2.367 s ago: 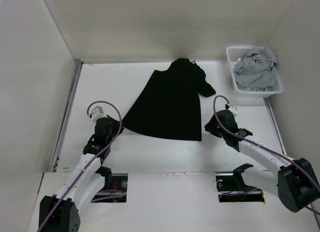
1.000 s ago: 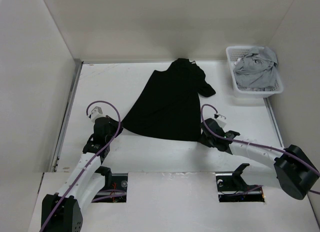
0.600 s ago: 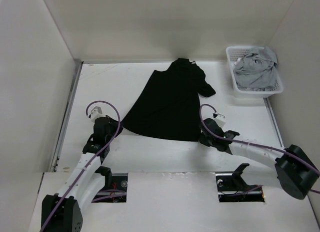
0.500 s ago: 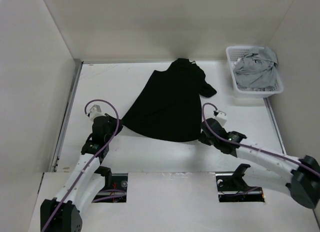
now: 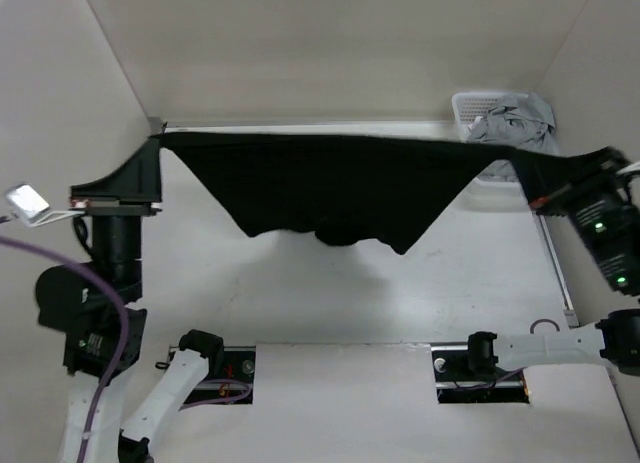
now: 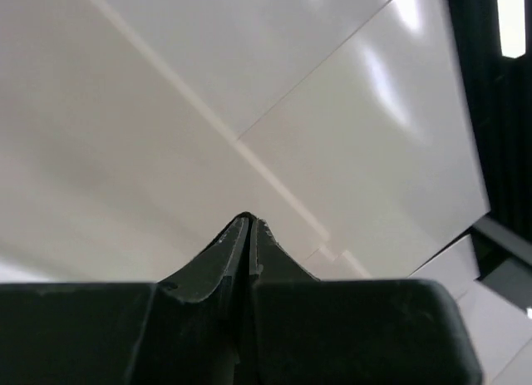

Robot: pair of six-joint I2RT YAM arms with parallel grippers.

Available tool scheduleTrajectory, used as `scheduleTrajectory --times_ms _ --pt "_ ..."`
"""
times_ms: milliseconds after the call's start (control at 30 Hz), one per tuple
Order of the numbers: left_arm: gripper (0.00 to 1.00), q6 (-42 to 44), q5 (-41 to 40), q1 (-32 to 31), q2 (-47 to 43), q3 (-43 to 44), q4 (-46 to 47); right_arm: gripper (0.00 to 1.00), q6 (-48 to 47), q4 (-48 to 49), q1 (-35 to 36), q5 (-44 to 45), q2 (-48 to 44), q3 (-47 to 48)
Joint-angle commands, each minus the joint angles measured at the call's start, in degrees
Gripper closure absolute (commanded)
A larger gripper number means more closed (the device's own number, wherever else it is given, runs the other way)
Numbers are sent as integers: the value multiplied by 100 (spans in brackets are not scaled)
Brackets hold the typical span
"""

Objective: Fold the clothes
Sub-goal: Flatten the tank top out

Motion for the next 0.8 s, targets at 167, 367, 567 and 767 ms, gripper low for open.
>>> scheduleTrajectory --times_ms 167,367,567,767 --pt "100 466 -182 38 909 1808 132 100 -5474 4141 585 1273 804 644" --pt "100 730 -331 179 1699 1643 184 100 -5913 5230 -142 623 1226 -235" --pt "99 389 -16 943 3087 1212 220 100 -2946 2870 -2785 -1832 2244 -45" --pt "100 168 389 1506 4704 2176 255 100 -1280 1575 -5082 -4430 4475 2255"
